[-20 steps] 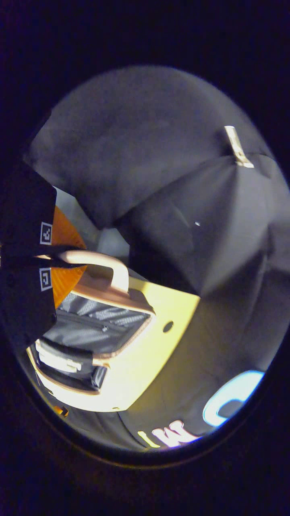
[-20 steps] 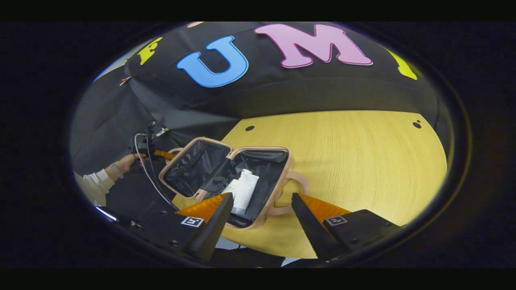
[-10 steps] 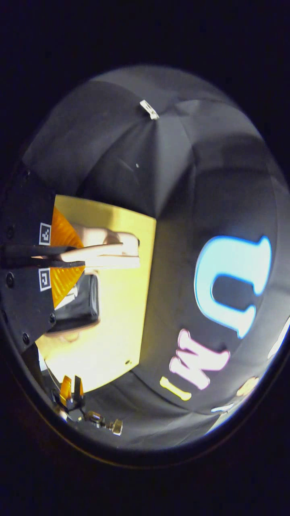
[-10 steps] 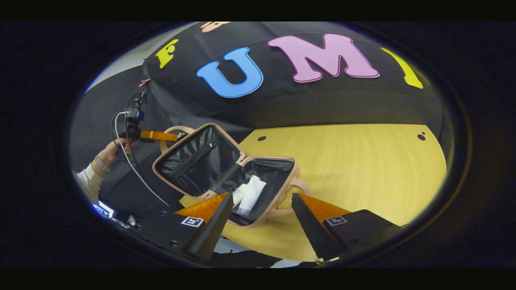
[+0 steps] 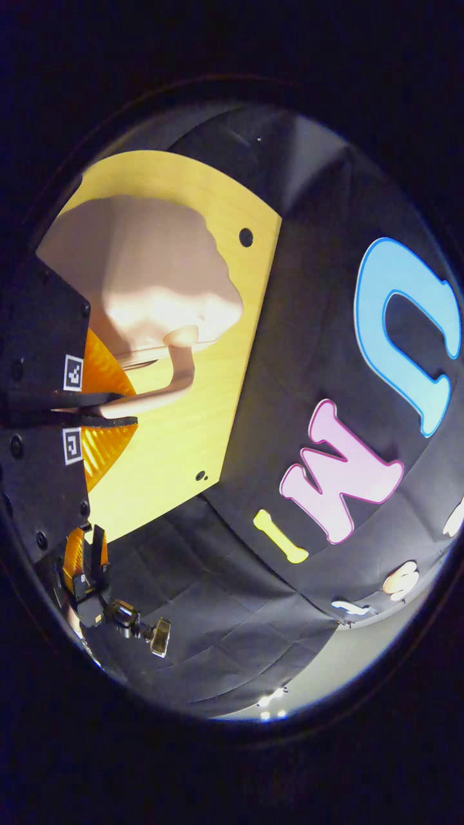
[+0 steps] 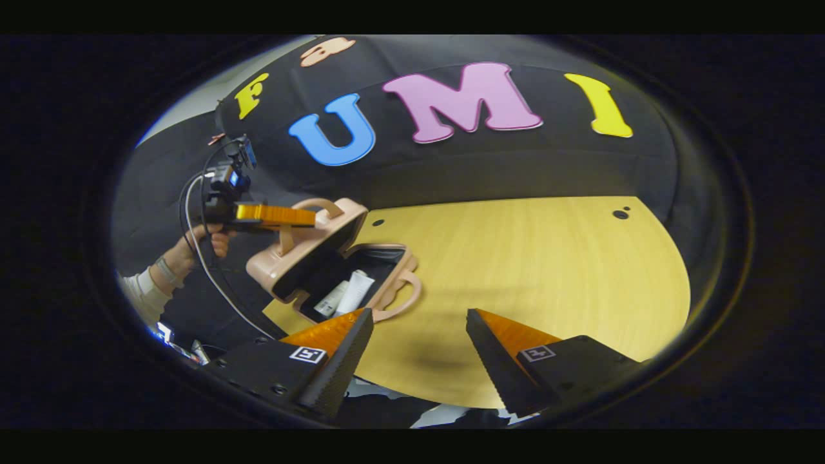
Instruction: First open the suitcase, pack the skin care products into it, and then close the suitcase.
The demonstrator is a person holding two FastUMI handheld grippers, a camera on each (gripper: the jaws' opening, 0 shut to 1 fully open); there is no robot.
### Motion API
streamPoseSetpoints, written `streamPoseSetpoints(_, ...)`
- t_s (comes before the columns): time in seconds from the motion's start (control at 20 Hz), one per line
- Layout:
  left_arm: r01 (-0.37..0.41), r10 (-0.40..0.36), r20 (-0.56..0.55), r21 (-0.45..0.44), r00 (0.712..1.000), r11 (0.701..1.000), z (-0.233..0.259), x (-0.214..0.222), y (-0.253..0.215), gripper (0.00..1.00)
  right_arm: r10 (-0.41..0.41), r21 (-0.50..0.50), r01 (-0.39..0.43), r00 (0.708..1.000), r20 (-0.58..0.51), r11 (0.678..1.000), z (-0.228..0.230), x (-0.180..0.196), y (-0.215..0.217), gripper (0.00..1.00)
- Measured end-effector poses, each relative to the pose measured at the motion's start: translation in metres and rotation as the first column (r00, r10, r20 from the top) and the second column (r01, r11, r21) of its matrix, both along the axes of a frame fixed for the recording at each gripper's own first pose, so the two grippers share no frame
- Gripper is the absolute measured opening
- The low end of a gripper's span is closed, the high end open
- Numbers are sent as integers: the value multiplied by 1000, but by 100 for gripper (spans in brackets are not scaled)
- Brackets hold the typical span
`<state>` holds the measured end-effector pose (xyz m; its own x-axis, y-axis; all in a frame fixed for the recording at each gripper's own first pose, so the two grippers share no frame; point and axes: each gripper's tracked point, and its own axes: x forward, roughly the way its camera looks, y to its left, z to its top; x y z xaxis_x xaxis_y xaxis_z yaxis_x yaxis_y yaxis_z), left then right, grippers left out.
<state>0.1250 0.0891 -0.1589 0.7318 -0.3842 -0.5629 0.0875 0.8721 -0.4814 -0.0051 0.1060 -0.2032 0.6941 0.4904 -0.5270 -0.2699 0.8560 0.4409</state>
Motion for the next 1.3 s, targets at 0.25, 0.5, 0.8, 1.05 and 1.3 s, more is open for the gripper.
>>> streamPoseSetpoints(0.25,80,-60,-165,116,984,990,-96,6,-41,6,-117,-41,116,993,-31,992,-10,-17,-66,93)
streamPoseSetpoints(0.5,154,-92,-244,247,965,957,-125,0,-54,6,-228,-48,225,972,-54,973,-19,-31,-106,93)
streamPoseSetpoints(0.8,-14,48,-179,188,983,982,-109,7,-71,38,-213,-38,213,977,-4,976,-9,-26,-126,93)
streamPoseSetpoints(1.05,-139,131,54,201,990,970,-41,-9,-105,63,-137,-52,145,983,124,988,21,-9,-148,93)
streamPoseSetpoints(1.3,-237,142,339,255,930,937,51,-44,-159,74,-93,-99,131,944,317,986,79,14,-166,93)
